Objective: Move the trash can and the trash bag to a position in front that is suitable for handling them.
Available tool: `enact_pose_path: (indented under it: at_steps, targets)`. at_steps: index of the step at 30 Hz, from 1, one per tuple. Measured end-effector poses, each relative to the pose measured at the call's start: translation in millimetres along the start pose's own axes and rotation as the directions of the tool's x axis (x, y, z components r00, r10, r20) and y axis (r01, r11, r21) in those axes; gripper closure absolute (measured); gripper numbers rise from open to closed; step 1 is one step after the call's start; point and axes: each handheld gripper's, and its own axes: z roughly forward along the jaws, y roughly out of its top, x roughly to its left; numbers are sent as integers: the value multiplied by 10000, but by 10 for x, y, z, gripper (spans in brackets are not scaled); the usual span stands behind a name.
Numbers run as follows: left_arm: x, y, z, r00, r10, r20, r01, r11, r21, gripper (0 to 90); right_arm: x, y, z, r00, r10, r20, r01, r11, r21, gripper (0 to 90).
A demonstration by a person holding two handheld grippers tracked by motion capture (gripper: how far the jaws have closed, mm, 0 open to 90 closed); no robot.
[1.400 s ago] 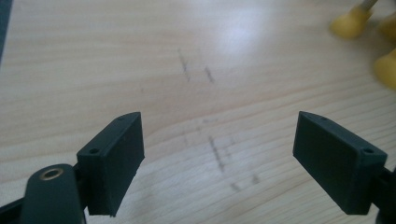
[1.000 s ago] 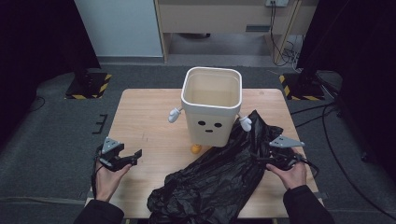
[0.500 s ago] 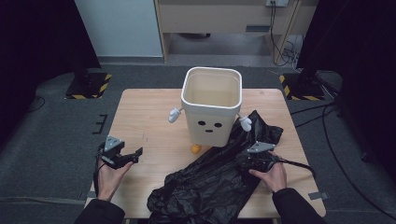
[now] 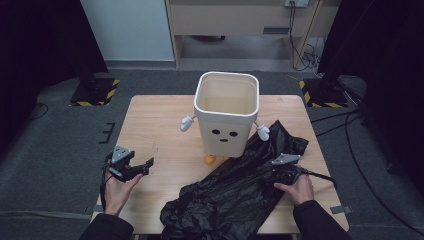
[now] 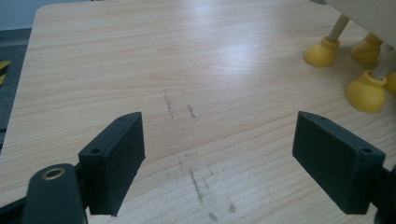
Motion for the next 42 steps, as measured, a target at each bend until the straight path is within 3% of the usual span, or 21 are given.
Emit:
enact_pose_path:
  at_steps: [11, 16, 20, 21, 22, 23, 24, 27, 28, 29, 30, 31, 32, 34, 35, 36, 37, 38, 40, 41, 42]
  targets:
    - [-35, 45, -76, 9996, 235, 172, -224, 9980, -598, 169, -284, -260, -260, 9997, -191, -142, 196, 9992, 353, 239]
    - [-69, 75, -97, 9992, 146, 364, -114, 9962, -861, 169, -330, -289, -326, 9991, -381, -174, 389, 9981, 478, 242]
    - [-132, 147, -134, 9982, 276, 525, -207, 9918, -1260, 176, -339, -185, -482, 9998, 30, -203, -42, 9984, -558, 241]
    - [-151, 175, -145, 9978, 338, 573, -257, 9904, -1359, 178, -338, -144, -530, 9996, 194, -214, -214, 9953, -947, 237]
    - [-176, 204, -154, 9973, 376, 627, -280, 9885, -1483, 190, -329, -51, -623, 9979, 616, -199, -642, 9811, -1825, 234]
    - [-194, 229, -160, 9968, 472, 650, -366, 9871, -1557, 190, -329, -51, -623, 9979, 616, -199, -642, 9811, -1825, 234]
    - [-226, 274, -161, 9957, 574, 720, -446, 9848, -1678, 191, -326, -9, -656, 9972, 710, -233, -744, 9741, -2137, 233]
    - [-303, 406, -130, 9919, 839, 950, -653, 9806, -1846, 198, -300, 193, -759, 9946, 1008, -248, -1031, 9306, -3512, 226]
    - [-348, 496, -94, 9891, 1062, 1019, -849, 9773, -1940, 205, -285, 331, -783, 9934, 1082, -373, -1140, 9041, -4118, 227]
    - [-348, 496, -94, 9891, 1062, 1019, -849, 9773, -1940, 207, -285, 331, -783, 9934, 1082, -373, -1140, 9041, -4118, 227]
    - [-382, 563, -57, 9872, 1117, 1139, -867, 9749, -2051, 207, -281, 382, -789, 9934, 1057, -452, -1149, 8954, -4303, 228]
    - [-410, 617, -24, 9853, 1176, 1237, -895, 9732, -2117, 208, -275, 467, -794, 9932, 1046, -508, -1162, 8786, -4632, 230]
    - [-443, 670, 14, 9833, 1219, 1348, -907, 9718, -2175, 210, -267, 538, -796, 9928, 1059, -551, -1194, 8725, -4737, 231]
    - [-523, 763, 92, 9787, 1263, 1619, -887, 9712, -2213, 217, -253, 728, -769, 9950, 909, -424, -1000, 8680, -4864, 238]
    - [-555, 792, 121, 9760, 1247, 1785, -832, 9711, -2236, 217, -253, 728, -769, 9950, 909, -424, -1000, 8680, -4864, 238]
    - [-612, 828, 169, 9724, 1171, 2019, -680, 9697, -2347, 222, -240, 816, -721, 9936, 900, -684, -1121, 8598, -4982, 256]
    - [-656, 853, 210, 9698, 1157, 2145, -633, 9695, -2367, 222, -240, 816, -721, 9936, 900, -684, -1121, 8598, -4982, 256]
    - [-726, 890, 290, 9651, 1229, 2311, -694, 9714, -2269, 232, -228, 869, -661, 9905, 952, -996, -1325, 8566, -4987, 282]
    - [-769, 916, 351, 9615, 1271, 2435, -719, 9720, -2235, 237, -224, 883, -639, 9908, 896, -1010, -1281, 8607, -4928, 297]
    - [-788, 930, 386, 9597, 1267, 2508, -703, 9724, -2223, 242, -221, 902, -602, 9923, 782, -960, -1150, 8698, -4799, 307]
    - [-826, 967, 475, 9542, 1093, 2787, -500, 9761, -2117, 273, -212, 919, -547, 9940, 679, -854, -1007, 8723, -4785, 371]
